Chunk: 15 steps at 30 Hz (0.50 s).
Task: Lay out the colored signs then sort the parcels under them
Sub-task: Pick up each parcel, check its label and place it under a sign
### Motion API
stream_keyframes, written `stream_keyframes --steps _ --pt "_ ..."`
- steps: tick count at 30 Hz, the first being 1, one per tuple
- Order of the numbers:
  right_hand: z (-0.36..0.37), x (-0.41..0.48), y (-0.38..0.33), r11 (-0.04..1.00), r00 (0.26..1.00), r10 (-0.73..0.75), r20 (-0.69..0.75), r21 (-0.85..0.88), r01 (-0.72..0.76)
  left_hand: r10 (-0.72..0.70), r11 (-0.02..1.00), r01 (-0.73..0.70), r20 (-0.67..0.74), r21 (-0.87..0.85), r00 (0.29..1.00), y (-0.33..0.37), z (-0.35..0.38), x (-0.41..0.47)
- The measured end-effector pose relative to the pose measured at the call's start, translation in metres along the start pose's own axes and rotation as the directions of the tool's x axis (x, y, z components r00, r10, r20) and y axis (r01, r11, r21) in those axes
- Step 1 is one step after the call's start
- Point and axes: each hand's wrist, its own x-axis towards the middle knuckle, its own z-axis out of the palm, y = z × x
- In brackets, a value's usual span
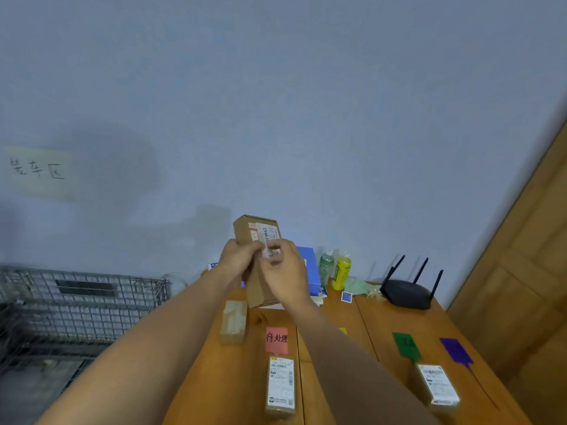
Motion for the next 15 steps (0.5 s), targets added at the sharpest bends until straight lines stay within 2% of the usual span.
stream_keyframes --steps 3,5,7,9,11,15 --pt "-0.026 0.013 0.015 0.983 0.988 0.130 -0.086 0.141 -0.117 -0.001 1.000 0.001 0.111 -0.001 0.994 -0.002 0.001 -0.005" --pt "-0.045 0.020 0.027 0.955 0.965 0.247 -0.090 0.190 -0.226 0.013 1.000 -0.017 0.193 0.023 0.981 -0.003 0.001 -0.009" --pt "-0.059 0.024 0.039 0.891 0.927 0.373 0.023 0.271 -0.365 0.021 0.999 -0.031 0.257 0.036 0.966 -0.003 0.003 -0.014" --pt "-0.067 0.024 0.047 0.777 0.856 0.461 0.235 0.359 -0.517 0.026 0.999 -0.032 0.291 0.017 0.956 -0.002 0.005 -0.017" --pt "-0.071 0.018 0.054 0.742 0.810 0.453 0.373 0.345 -0.574 0.038 0.999 -0.038 0.295 -0.007 0.955 -0.001 0.008 -0.018" --pt "-0.072 0.006 0.062 0.701 0.797 0.400 0.452 0.409 -0.584 0.053 0.998 -0.057 0.271 0.006 0.961 0.001 0.013 -0.019"
